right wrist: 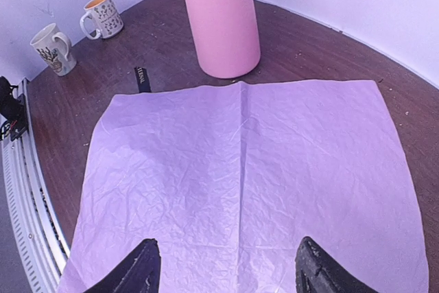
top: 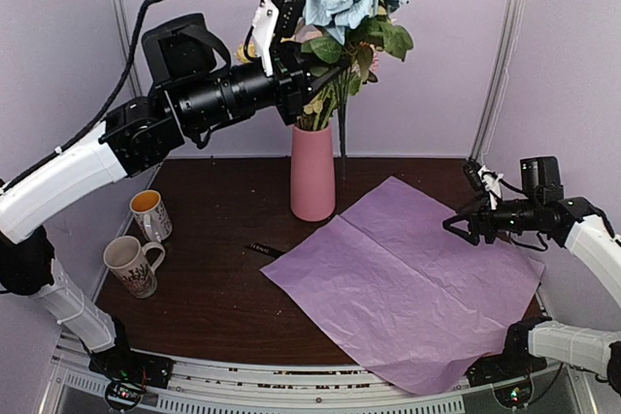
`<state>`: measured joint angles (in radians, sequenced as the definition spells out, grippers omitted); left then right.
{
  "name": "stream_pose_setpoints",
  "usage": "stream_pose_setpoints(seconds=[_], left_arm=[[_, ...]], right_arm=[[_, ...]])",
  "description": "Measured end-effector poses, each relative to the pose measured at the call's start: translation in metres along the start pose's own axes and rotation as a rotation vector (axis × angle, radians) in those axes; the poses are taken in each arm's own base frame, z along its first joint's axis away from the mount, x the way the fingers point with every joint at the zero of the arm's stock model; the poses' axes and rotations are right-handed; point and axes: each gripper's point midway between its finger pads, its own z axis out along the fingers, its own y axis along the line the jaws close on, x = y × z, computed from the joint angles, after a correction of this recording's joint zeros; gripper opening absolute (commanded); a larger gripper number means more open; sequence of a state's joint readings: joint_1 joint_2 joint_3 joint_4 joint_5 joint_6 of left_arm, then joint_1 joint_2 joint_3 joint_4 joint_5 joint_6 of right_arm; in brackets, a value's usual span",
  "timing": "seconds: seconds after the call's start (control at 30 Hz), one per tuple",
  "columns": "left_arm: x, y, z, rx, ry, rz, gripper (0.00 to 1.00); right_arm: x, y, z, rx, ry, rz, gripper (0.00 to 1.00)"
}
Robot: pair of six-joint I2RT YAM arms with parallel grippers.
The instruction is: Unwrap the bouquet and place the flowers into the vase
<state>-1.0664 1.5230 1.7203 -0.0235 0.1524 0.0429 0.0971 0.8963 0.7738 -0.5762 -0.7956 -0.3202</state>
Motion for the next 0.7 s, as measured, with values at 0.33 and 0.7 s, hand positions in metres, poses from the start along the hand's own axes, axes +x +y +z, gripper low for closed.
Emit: stream_pose_setpoints(seconds=[0.33, 0.7], left_arm=[[-0.059, 0.072, -0.016, -0.288, -0.013, 0.284, 0.0], [-0.017, 0.17, 0.002, -0.486, 0.063, 0.302, 0.0]], right_arm=[[0.009, -0.021, 0.013, 0.054, 0.048, 0.017, 0.67], [0.01, -0.026, 0.012, 0.084, 0.057, 0.006, 0.66]])
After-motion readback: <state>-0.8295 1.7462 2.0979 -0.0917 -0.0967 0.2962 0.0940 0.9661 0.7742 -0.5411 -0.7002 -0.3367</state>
